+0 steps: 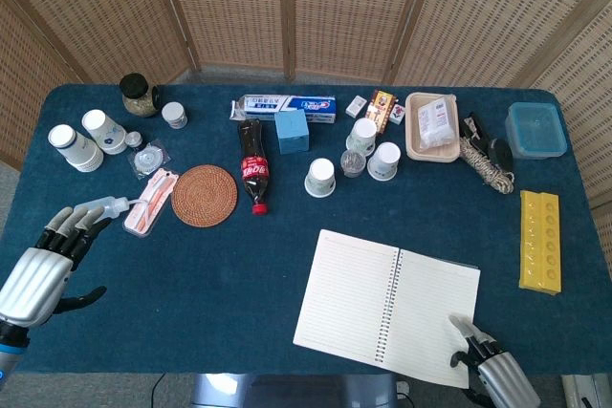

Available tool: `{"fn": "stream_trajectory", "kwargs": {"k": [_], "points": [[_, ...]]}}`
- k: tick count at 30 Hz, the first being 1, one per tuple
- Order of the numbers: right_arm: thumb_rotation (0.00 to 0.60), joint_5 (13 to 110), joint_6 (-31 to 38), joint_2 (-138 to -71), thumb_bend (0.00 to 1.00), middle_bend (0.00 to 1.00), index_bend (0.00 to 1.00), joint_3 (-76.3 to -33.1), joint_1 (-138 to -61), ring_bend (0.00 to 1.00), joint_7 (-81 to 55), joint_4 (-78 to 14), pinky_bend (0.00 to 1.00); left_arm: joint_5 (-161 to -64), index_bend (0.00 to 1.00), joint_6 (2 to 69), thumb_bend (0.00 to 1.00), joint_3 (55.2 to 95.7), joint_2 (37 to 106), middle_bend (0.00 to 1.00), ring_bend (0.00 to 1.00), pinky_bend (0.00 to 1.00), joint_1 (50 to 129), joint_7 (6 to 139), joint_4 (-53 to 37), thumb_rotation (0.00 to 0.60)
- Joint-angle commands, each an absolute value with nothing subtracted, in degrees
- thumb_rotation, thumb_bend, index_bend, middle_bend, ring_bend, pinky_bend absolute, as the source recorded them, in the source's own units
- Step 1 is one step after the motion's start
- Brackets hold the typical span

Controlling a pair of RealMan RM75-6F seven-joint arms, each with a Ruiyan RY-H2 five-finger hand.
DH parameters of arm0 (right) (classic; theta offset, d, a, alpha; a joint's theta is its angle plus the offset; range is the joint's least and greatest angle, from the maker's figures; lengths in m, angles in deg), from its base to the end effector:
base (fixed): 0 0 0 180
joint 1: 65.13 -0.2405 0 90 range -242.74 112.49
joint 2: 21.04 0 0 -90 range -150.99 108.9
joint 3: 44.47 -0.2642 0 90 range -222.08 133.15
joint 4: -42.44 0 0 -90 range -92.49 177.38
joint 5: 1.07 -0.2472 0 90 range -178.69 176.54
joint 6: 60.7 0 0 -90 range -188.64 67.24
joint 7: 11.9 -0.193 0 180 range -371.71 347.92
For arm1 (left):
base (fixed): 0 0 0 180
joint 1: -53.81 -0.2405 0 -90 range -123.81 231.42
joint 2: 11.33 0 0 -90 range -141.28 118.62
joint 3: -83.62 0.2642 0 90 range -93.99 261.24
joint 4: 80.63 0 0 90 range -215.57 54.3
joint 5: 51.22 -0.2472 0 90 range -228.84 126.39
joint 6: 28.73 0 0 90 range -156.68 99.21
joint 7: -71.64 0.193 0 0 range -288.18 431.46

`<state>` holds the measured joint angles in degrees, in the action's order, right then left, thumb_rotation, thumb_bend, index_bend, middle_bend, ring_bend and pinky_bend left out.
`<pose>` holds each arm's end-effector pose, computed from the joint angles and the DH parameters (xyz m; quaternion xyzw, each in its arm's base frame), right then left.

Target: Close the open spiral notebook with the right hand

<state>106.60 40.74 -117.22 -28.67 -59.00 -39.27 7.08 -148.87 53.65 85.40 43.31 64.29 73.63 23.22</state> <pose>-0.3879 -0.0868 -0.0120 0.7072 -0.4116 0.4231 0.3891 -0.2572 0.2321 0.1256 -0.6932 -0.3432 -0.4084 0.4846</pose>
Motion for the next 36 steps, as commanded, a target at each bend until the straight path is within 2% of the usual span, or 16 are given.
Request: {"fn": "stream_trajectory", "kwargs": {"k": [1, 2, 4, 6, 10, 20, 30, 33, 36], "points": [[0.600, 106.67, 43.50, -118.60, 0.46, 0.05, 0.61, -29.77, -58.78, 0.11, -39.43, 8.41, 0.26, -148.85, 0.00, 53.61, 0.00, 85.45, 43.47, 0.00, 0.00, 0.01, 64.28, 73.33, 22.94, 0.600], [0.600, 106.77, 44.22, -118.89, 0.45, 0.05, 0.56, -29.97, -58.87, 0.11, -39.40, 8.77, 0.26, -148.85, 0.00, 53.67, 0.00, 85.46, 43.52, 0.00, 0.00, 0.01, 64.25, 73.17, 22.83, 0.600], [0.600, 106.95, 45.04, -119.16, 0.40, 0.04, 0.34, -30.12, -59.08, 0.11, -39.71, 9.01, 0.26, -148.86, 0.00, 53.82, 0.00, 85.47, 43.59, 0.00, 0.00, 0.01, 64.18, 72.94, 22.62, 0.600], [0.600, 107.10, 45.79, -119.38, 0.37, 0.03, 0.21, -30.36, -59.44, 0.11, -39.76, 8.99, 0.26, -148.84, 0.00, 54.00, 0.00, 85.47, 43.65, 0.00, 0.00, 0.01, 64.09, 72.66, 22.40, 0.600], [0.600, 107.08, 46.55, -119.71, 0.35, 0.01, 0.07, -31.07, -60.22, 0.10, -38.90, 8.34, 0.26, -148.85, 0.00, 54.19, 0.00, 85.53, 43.74, 0.00, 0.00, 0.01, 63.97, 72.21, 22.10, 0.600], [0.600, 107.98, 47.36, -119.12, 0.33, 0.00, 0.03, -32.54, -63.59, 0.07, -35.83, 2.28, 0.26, -149.11, 0.00, 54.87, 0.00, 85.54, 43.69, 0.00, 0.00, 0.01, 63.71, 71.52, 21.81, 0.600], [0.600, 109.35, 48.29, -116.73, 0.33, 0.00, 0.02, -35.20, -68.07, 0.05, -31.33, -8.05, 0.26, -149.17, 0.00, 55.65, 0.00, 85.57, 43.65, 0.00, 0.00, 0.01, 63.29, 70.66, 21.48, 0.600], [0.600, 109.17, 48.30, -116.67, 0.32, 0.00, 0.01, -36.73, -69.39, 0.02, -29.92, -12.12, 0.23, -149.18, 0.00, 55.79, 0.00, 85.61, 43.82, 0.00, 0.00, 0.01, 63.20, 70.05, 21.09, 0.600], [0.600, 108.99, 47.90, -116.75, 0.30, 0.00, 0.00, -37.19, -69.80, 0.00, -29.05, -13.88, 0.16, -149.22, 0.00, 56.04, 0.00, 85.56, 43.81, 0.00, 0.00, 0.01, 63.13, 69.78, 20.93, 0.600]]}}
